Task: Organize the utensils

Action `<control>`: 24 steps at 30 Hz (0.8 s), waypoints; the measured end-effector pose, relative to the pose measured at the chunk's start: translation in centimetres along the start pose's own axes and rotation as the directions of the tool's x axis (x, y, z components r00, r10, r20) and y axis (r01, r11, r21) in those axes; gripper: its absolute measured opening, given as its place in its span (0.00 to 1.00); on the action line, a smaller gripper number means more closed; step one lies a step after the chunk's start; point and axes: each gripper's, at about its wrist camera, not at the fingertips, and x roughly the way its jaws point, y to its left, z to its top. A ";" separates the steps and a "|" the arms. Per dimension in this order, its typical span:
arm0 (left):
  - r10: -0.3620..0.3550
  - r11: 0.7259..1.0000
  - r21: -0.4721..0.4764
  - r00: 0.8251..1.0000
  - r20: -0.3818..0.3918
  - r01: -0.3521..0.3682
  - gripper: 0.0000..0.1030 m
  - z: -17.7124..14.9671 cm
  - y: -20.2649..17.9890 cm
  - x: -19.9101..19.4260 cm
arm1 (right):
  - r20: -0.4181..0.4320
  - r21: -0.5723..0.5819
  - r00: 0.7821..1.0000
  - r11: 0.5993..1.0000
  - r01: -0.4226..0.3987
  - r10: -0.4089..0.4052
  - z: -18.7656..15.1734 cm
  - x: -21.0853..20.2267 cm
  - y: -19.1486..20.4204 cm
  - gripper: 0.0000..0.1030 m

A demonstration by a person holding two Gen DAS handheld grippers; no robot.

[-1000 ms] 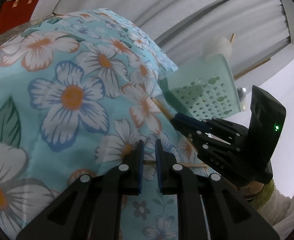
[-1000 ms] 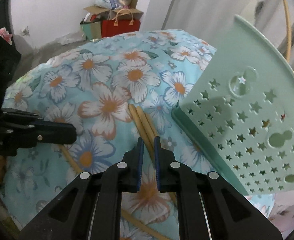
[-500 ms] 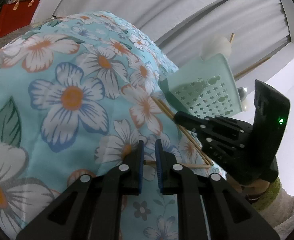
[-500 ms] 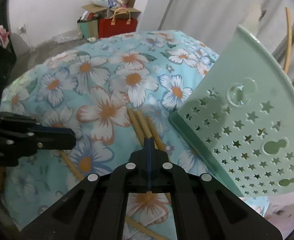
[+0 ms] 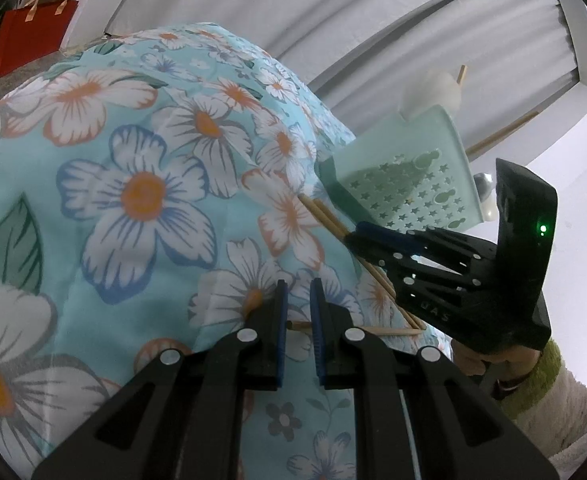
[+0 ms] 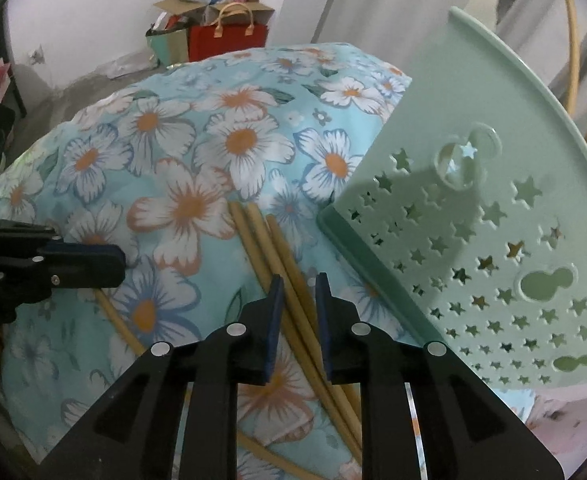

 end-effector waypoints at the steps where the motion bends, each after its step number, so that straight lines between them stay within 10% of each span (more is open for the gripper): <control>1: -0.002 1.000 -0.001 1.000 0.000 0.002 0.12 0.1 0.0 0.0 | 0.001 0.000 1.000 1.000 0.007 -0.007 0.1 0.0 -0.1 0.16; 24: -0.033 0.999 -0.008 0.999 0.002 0.033 0.11 -0.1 0.6 -0.6 | -0.055 -0.048 0.998 0.999 -0.001 -0.001 1.4 1.1 1.0 0.12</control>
